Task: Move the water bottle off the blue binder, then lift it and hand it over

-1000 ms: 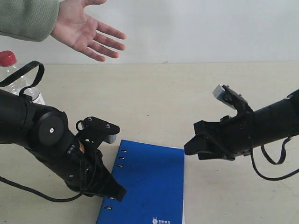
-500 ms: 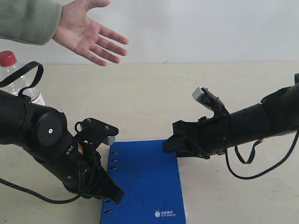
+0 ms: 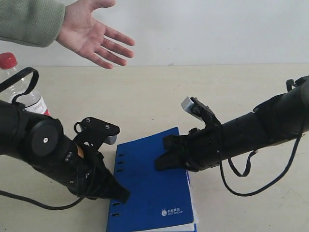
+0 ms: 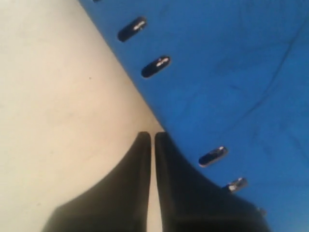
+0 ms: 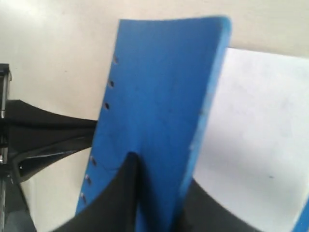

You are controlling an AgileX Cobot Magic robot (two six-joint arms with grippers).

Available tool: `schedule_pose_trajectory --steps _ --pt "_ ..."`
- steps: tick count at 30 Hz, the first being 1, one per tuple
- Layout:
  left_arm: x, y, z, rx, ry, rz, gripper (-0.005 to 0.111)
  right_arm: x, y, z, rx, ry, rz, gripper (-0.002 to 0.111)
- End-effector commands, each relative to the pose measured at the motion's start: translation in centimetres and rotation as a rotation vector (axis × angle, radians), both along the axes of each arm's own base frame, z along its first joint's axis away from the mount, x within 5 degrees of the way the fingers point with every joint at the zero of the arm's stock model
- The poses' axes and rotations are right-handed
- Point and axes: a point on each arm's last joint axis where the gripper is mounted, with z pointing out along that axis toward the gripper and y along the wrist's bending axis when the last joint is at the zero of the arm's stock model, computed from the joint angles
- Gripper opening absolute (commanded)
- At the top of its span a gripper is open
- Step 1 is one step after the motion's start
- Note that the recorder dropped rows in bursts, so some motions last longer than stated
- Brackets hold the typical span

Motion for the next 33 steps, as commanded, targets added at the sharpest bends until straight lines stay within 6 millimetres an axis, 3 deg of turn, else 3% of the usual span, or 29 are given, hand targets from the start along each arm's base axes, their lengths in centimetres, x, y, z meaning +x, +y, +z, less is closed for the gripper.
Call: schedule_pose_trajectory --steps 1,3,7,9,16,18,24,29,33 --pt "-0.5 1.3 2.3 -0.100 -0.155 0.070 0.005 0.4 -0.7 -0.4 -0.070 -0.088 0.030 0.000" --pt "-0.7 2.4 3.0 -0.124 -0.185 0.119 0.016 0.4 -0.5 -0.1 -0.047 -0.129 0.061 0.000" --pt "-1.2 4.5 3.5 -0.145 -0.218 0.200 0.060 0.4 -0.2 0.8 0.005 -0.171 0.083 0.000" --pt "-1.5 5.2 3.0 -0.150 -0.225 0.247 0.071 0.4 -0.2 2.3 0.017 -0.218 0.083 0.000" --pt "-1.6 5.0 3.0 -0.203 -0.248 0.319 0.065 -0.4 -0.3 8.0 0.097 -0.376 0.096 0.000" --pt "-2.1 3.2 3.5 -0.250 -0.288 0.263 0.058 -0.6 -0.4 9.2 0.095 -0.415 0.092 0.000" --pt "-2.9 2.0 4.6 -0.406 -0.302 0.276 0.034 -0.4 -0.6 9.1 0.069 -0.419 0.073 0.000" --pt "-4.3 3.1 7.6 -0.476 -0.343 0.288 0.033 -0.2 -0.9 9.5 0.038 -0.446 0.042 0.000" --pt "-5.6 4.3 7.3 -0.345 -0.236 0.296 0.033 -0.4 -1.0 8.4 -0.014 -0.355 0.045 0.000"
